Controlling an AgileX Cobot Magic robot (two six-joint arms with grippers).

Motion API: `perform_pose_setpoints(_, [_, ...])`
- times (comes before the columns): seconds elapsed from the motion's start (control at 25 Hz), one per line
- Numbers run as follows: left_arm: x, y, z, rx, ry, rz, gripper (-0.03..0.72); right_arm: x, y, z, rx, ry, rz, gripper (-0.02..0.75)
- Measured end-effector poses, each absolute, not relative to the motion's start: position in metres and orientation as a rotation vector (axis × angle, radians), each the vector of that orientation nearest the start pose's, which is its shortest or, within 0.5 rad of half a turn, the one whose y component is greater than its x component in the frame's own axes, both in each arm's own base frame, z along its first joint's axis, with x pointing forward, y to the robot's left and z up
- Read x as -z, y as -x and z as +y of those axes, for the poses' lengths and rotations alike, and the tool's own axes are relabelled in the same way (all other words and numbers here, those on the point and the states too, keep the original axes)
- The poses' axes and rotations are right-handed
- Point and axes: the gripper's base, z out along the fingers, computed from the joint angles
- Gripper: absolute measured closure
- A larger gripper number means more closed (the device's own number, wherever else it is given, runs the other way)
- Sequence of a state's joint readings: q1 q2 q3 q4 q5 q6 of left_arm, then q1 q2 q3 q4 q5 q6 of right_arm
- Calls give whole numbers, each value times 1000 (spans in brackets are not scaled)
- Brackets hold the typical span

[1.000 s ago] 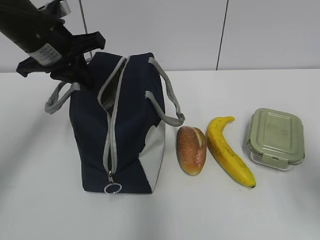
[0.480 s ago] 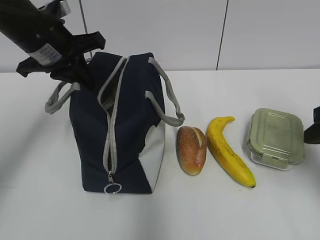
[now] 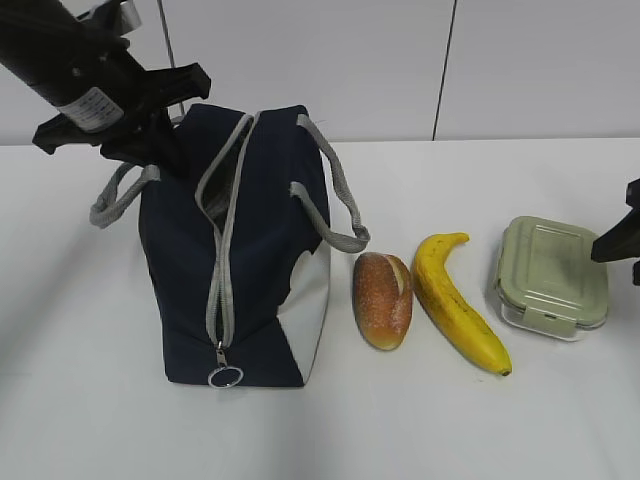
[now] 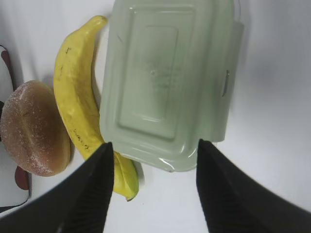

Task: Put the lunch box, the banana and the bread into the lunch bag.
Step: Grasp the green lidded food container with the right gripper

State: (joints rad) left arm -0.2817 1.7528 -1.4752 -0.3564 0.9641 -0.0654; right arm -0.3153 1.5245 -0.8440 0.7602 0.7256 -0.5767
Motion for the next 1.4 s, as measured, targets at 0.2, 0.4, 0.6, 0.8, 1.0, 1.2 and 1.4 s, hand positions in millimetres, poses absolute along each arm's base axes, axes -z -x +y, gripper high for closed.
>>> perform_pose_setpoints(0.2, [-289,-355,-130,556,-101,2738,688,-198,-290,-67,-622,-417,2636,334])
perform_pose_setpoints(0.4, [-289,-355,-130,556,-101,2738,688,-183,-296,-81,-645,-492,2653,335])
perform_pose_setpoints(0.6, [-289,-355,-130,556,-101,2738,688,-177,-299,-85,-610,-513,2647,334])
perform_pose_setpoints(0.8, [-289,-355,-130,556,-101,2738,688,-173,-300,-83,-641,-463,2658,334])
perform_pose_setpoints(1.0, [-289,-355,-130,556,-101,2738,688,-165,-308,-83,-710,-438,2677,306])
perform_pose_setpoints(1.2, [-289,-355,-130,556,-101,2737,688,-163,-324,-85,-817,-359,2703,146])
perform_pose_setpoints(1.4, [-289,-355,-130,556,-101,2737,688,-159,-334,-88,-852,-339,2712,120])
